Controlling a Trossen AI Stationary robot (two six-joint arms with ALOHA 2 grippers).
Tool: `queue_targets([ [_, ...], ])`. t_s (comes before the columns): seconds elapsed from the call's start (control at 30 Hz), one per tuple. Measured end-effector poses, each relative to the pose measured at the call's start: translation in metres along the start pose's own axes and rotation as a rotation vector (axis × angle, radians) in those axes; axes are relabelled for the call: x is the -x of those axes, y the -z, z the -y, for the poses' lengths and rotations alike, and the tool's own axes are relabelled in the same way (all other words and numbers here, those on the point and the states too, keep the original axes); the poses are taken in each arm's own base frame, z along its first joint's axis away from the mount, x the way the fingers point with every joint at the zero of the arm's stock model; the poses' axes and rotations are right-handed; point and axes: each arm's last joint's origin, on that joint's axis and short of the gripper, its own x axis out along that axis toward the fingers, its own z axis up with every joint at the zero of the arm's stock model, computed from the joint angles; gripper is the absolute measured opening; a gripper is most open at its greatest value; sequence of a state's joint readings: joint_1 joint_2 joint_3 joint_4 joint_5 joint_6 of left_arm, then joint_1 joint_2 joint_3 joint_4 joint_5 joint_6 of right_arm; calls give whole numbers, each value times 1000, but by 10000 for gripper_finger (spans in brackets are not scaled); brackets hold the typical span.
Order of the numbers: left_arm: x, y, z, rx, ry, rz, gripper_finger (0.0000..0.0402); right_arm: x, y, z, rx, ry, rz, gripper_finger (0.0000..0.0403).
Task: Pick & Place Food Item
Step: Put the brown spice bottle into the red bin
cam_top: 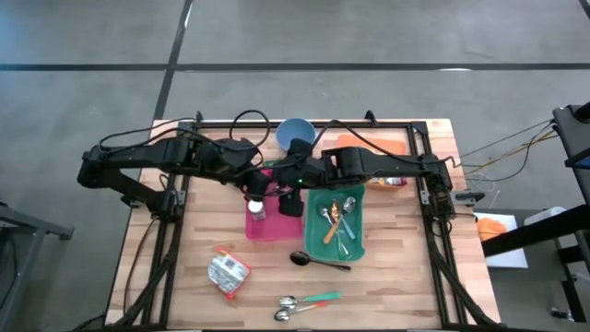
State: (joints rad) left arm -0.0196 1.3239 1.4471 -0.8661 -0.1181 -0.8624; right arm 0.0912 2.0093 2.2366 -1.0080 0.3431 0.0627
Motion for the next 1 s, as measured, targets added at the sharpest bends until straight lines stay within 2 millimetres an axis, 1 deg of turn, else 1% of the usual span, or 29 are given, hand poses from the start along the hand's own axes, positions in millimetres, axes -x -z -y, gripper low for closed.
queue_targets([
  [0.1,0,1,-1,-21,-5,-8,2,2,1,3,-44,3,-6,322],
  [0.23,0,2,-3,-28,-24,-23,2,10,2,11,-117,14,-22,322],
  [0.37,0,3,-5,-38,-44,-40,2,22,3,22,-176,28,-32,322],
  [0.5,0,3,-6,-101,-38,-58,2,35,8,34,-232,74,-58,322],
  [0.67,-1,2,-9,-186,-29,-95,2,54,22,49,-298,180,-114,322],
  [0.73,-3,0,-12,-206,-43,-105,2,63,27,53,-321,189,-113,322],
  [0.83,-8,-1,-17,-232,-43,-136,8,72,39,55,-355,193,-124,322],
  [0.9,-14,1,-23,-233,-41,-169,19,78,50,57,-390,199,-135,322],
  [1.0,-24,5,-31,-233,-50,-192,47,86,68,60,-457,202,-125,322],
])
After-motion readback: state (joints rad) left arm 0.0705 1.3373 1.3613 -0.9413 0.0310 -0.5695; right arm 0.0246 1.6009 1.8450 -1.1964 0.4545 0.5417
